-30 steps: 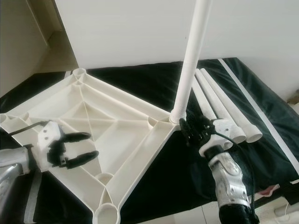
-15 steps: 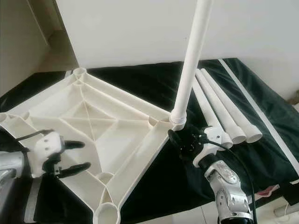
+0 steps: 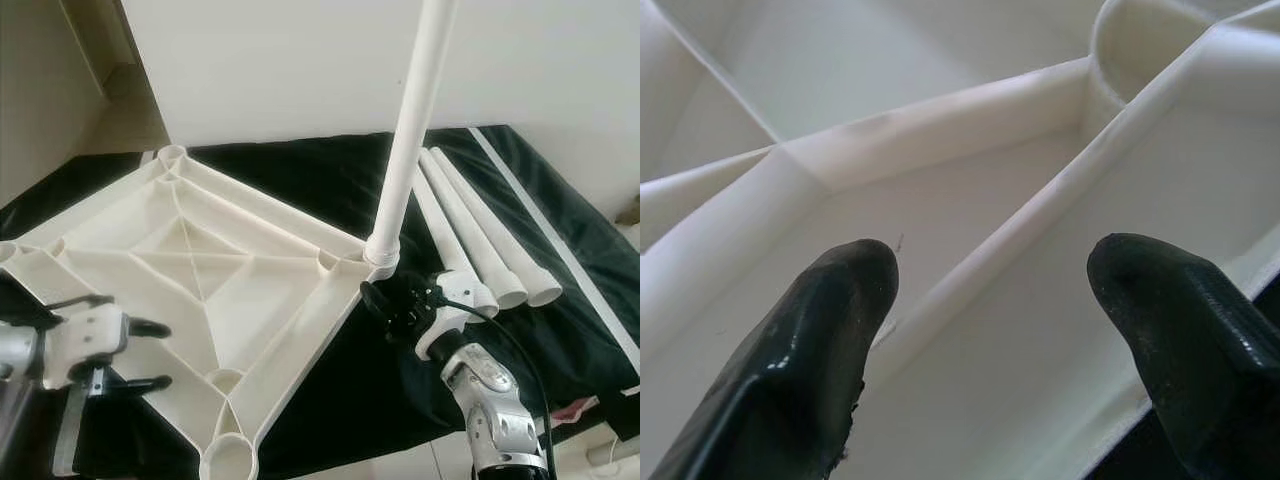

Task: Building children table

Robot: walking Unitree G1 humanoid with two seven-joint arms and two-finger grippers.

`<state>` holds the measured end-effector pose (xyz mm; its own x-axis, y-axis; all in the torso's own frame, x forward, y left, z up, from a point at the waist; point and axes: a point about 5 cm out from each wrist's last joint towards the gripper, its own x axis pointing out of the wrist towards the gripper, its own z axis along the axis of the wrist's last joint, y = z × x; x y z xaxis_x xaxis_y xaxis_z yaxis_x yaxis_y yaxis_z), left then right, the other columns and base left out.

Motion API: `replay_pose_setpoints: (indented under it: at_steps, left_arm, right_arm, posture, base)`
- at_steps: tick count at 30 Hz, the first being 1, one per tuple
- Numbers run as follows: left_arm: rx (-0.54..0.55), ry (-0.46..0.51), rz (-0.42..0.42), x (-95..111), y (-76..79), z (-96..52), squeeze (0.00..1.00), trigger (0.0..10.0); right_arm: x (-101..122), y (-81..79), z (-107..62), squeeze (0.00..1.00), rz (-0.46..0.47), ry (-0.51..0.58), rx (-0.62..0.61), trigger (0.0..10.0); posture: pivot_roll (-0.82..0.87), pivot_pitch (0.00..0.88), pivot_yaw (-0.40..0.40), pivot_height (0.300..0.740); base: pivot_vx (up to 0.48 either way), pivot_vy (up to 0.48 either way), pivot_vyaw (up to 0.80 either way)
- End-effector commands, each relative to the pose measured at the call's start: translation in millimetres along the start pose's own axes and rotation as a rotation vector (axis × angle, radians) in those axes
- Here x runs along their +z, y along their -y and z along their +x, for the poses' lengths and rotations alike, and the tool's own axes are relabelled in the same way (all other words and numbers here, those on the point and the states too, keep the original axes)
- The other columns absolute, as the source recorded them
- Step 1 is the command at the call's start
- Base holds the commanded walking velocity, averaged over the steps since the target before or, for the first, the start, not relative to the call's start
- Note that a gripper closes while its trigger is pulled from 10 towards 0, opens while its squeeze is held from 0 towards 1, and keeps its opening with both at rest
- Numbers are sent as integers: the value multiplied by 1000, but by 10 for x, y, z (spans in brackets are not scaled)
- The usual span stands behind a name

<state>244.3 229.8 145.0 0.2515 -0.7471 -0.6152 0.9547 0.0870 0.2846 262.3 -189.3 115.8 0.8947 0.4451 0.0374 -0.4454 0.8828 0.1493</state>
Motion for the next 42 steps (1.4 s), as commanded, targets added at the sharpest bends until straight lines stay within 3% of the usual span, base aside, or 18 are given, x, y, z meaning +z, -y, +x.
replay_pose_setpoints:
  at_steps: [1, 7, 14, 20, 23, 26, 28, 30, 31, 34, 35, 42]
  left_arm:
    - [32, -31, 14, -48, -28, 59, 0, 10000]
    - [84, -49, 16, -83, -149, 164, 0, 10000]
    - [168, -143, -80, -220, -283, 233, 0, 10000]
    - [271, -199, -294, -376, -348, 225, 0, 10000]
    - [293, -201, -334, -398, -361, 223, 0, 10000]
    - [370, -186, -470, -436, -415, 238, 0, 10000]
    - [407, -198, -521, -447, -404, 268, 0, 5843]
    - [432, -192, -554, -439, -402, 284, 0, 5843]
    - [456, -185, -587, -422, -402, 302, 0, 9725]
    - [483, -178, -616, -398, -402, 326, 0, 10000]
    - [515, -152, -662, -319, -373, 417, 0, 10000]
    - [520, -112, -698, -144, -257, 631, 0, 10000]
  right_arm:
    - [33, -6, 32, 0, -10, 2, 15, 10000]
    - [64, -17, 79, 0, -17, 10, 22, 10000]
    - [85, -17, 113, 0, -26, 17, 23, 10000]
    - [76, -24, 96, 0, -24, 19, 13, 10000]
    - [69, -28, 91, 0, -23, 18, 11, 10000]
    - [58, -38, 87, 0, -21, 16, 7, 10000]
    - [62, -37, 89, 0, -19, 18, 4, 10000]
    - [65, -40, 91, 0, -19, 19, 2, 10000]
    - [67, -42, 93, 0, -19, 20, 1, 10000]
    - [70, -43, 95, 0, -18, 21, -1, 10000]
    - [74, -41, 101, 0, -17, 25, -7, 10000]
    - [96, -41, 133, 0, -20, 46, -33, 10000]
  posture:
    - [41, 0, -9, 740]
    - [34, 0, -7, 740]
    - [24, 0, 1, 740]
    - [20, 0, 12, 740]
    - [20, 0, 12, 740]
    - [20, 0, 15, 740]
    - [20, 0, 15, 740]
    - [20, 0, 16, 740]
    - [20, 0, 16, 740]
    - [21, 0, 16, 740]
    - [23, 6, 19, 740]
    - [25, 10, 22, 740]
  base:
    - [0, 0, 0]
    - [0, 0, 0]
    - [0, 0, 0]
    - [0, 0, 0]
    - [0, 0, 0]
    - [0, 0, 0]
    - [0, 0, 0]
    - [0, 0, 0]
    - [0, 0, 0]
    - [0, 0, 0]
    - [0, 0, 0]
    - [0, 0, 0]
